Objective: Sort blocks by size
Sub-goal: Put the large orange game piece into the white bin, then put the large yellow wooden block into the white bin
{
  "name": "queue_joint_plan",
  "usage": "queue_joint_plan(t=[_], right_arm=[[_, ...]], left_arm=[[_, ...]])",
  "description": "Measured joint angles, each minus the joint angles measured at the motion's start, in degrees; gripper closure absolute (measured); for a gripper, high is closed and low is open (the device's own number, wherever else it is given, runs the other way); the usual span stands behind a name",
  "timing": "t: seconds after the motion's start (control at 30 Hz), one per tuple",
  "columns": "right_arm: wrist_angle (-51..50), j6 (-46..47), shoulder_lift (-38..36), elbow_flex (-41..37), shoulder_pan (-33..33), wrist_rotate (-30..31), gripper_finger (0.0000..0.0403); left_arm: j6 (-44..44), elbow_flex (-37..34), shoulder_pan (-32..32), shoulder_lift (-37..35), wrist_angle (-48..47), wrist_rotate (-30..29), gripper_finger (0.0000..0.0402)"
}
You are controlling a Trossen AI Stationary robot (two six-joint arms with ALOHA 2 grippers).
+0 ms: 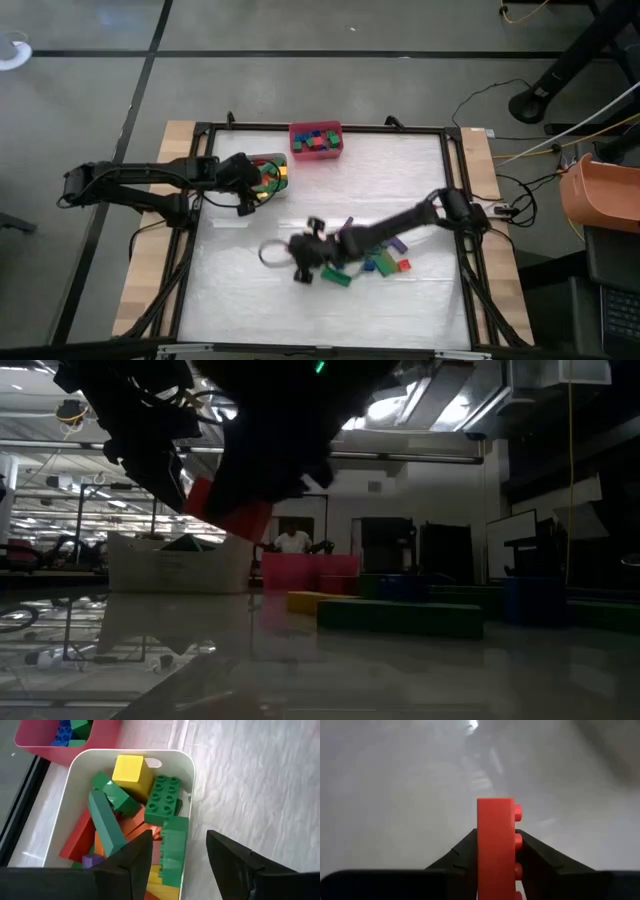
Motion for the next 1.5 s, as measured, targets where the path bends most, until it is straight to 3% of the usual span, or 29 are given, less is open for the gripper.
queue_joint_plan(t=[0.27,0.47,0.63,0.8,1.1,1.23,1.4,1.5], right_arm=[[11.9,-21.9,0.0,1.1,-13.5,-0.9,0.031],[22.0,-25.5,1.4,1.3,-21.1,-6.9,0.029],[24.1,-25.4,3.4,1.1,-24.7,-9.9,0.0296],[23.9,-25.4,3.4,1.1,-26.0,-10.9,0.028],[23.3,-27.8,3.3,1.1,-26.2,-15.7,0.0193],[22.6,-32.1,1.1,1.1,-26.2,-18.6,0.0174],[12.4,-43.0,-5.6,1.1,-26.2,-19.9,0.0171],[3.2,-45.5,-10.2,1.1,-26.2,-19.8,0.0171]], left_arm=[[0.1,0.0,-0.5,0.0,-0.5,-0.1,0.0229],[0.0,0.0,-0.5,0.0,-1.9,-1.2,0.0229],[0.0,0.0,-0.5,-0.2,-3.9,-1.2,0.0229],[-0.1,0.0,-0.5,-0.4,-3.7,-1.2,0.0229],[-1.2,0.0,-0.5,-0.4,-3.4,-1.2,0.0229],[-4.6,0.0,-1.0,-0.4,-2.1,-0.2,0.0229],[-5.7,-0.2,-3.5,0.2,4.7,6.8,0.0229],[-3.9,-2.5,-6.0,1.2,15.7,10.7,0.0229]])
